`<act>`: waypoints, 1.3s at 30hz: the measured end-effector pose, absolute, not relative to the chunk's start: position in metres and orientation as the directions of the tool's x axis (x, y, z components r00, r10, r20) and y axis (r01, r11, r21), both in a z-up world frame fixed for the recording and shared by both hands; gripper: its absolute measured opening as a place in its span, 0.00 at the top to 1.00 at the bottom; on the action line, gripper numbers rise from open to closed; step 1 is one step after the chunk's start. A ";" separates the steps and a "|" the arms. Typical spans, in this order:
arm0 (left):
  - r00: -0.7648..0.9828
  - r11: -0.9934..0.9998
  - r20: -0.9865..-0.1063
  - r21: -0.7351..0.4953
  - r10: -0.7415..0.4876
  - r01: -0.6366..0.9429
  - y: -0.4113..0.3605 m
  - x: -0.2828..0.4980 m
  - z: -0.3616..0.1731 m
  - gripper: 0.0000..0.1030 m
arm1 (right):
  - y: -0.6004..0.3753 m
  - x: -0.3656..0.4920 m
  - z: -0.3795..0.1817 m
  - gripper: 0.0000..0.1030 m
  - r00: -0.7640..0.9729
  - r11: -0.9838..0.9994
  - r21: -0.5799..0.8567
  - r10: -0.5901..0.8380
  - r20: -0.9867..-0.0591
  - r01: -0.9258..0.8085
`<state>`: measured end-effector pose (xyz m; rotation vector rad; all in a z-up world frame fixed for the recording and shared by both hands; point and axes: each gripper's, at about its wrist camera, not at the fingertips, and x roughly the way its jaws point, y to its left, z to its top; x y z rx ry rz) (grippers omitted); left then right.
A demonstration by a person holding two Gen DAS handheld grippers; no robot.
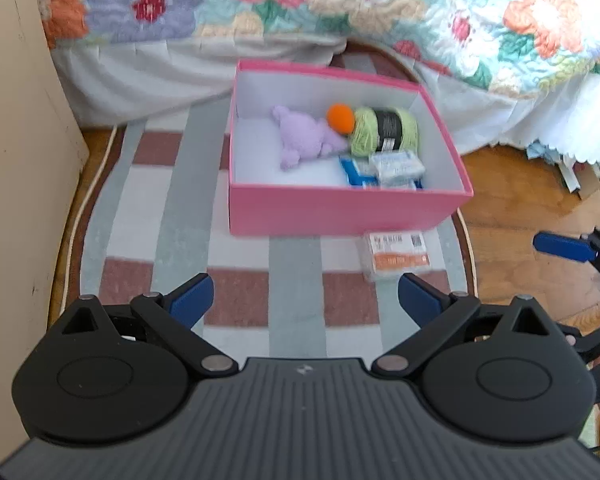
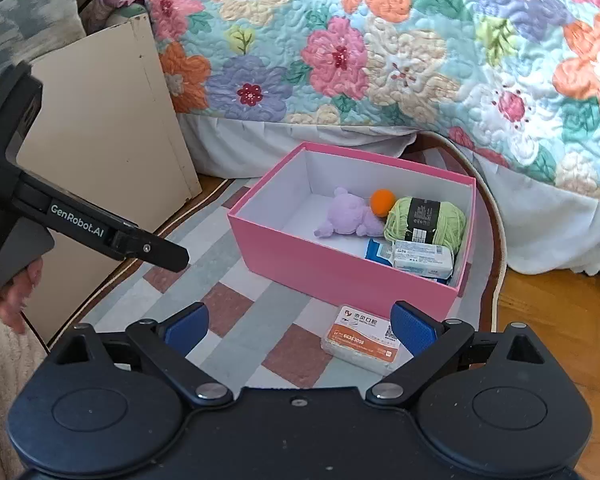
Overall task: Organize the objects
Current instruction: 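Move the left tool toward the clear plastic box on the rug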
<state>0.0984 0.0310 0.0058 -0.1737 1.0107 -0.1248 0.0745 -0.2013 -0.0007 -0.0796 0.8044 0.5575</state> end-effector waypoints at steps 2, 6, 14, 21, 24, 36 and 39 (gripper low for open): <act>0.549 0.986 -0.819 -0.148 -0.165 0.075 0.025 0.098 0.006 0.03 | -0.202 0.074 -0.005 0.04 0.554 0.849 0.141 0.448 -0.702 -0.509; 0.575 0.982 -0.797 -0.162 -0.188 0.096 0.021 0.101 0.000 0.03 | -0.204 0.076 -0.015 0.04 0.570 0.862 0.114 0.420 -0.706 -0.494; 0.576 0.975 -0.790 -0.215 -0.208 0.057 0.016 0.119 -0.042 0.03 | -0.194 0.072 -0.053 0.04 0.717 0.908 -0.062 0.283 -0.637 -0.414; 0.561 0.960 -0.791 -0.277 -0.246 0.032 0.025 0.137 -0.080 0.03 | -0.179 0.075 -0.091 0.04 0.758 0.887 -0.202 0.214 -0.616 -0.414; 0.568 0.964 -0.783 -0.252 -0.254 0.083 0.016 0.144 -0.087 0.03 | -0.176 0.077 -0.101 0.04 0.741 0.878 -0.194 0.230 -0.631 -0.437; 0.548 0.932 -0.758 -0.334 -0.354 0.139 -0.010 0.164 -0.130 0.03 | -0.186 0.103 -0.135 0.04 0.644 0.898 -0.050 0.274 -0.715 -0.438; 0.530 0.926 -0.766 -0.357 -0.364 0.120 -0.014 0.167 -0.143 0.04 | -0.197 0.115 -0.147 0.05 0.608 0.910 0.004 0.280 -0.743 -0.414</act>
